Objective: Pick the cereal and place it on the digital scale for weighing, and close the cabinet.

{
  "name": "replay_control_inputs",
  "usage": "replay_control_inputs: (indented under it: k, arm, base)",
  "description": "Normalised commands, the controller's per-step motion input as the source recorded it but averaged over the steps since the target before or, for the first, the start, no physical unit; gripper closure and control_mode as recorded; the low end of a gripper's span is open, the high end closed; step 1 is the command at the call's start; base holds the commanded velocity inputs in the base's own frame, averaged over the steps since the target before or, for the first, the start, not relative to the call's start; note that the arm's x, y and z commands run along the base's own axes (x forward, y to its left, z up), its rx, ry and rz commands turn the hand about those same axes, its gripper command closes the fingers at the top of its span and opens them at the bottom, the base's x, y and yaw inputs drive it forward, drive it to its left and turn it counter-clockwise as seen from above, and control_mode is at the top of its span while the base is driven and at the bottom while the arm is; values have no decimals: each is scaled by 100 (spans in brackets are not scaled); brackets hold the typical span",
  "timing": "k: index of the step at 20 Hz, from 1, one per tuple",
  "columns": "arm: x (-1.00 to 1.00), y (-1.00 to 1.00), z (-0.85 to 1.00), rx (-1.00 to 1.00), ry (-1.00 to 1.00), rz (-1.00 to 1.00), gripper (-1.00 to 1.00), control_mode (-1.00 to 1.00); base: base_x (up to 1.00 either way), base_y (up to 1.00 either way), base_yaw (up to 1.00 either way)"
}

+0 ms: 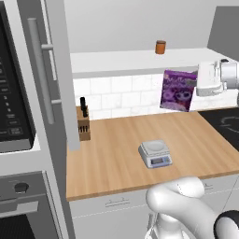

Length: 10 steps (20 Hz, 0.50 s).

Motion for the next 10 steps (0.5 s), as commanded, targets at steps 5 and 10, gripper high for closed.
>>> replay_control_inputs:
  k: [5, 10]
  arm:
    - [23, 17, -92, 5, -11, 22, 100, -100]
    - [57, 9, -88, 0, 8, 12, 100, -100]
  base:
    - [0, 0, 0]
    - [0, 0, 0]
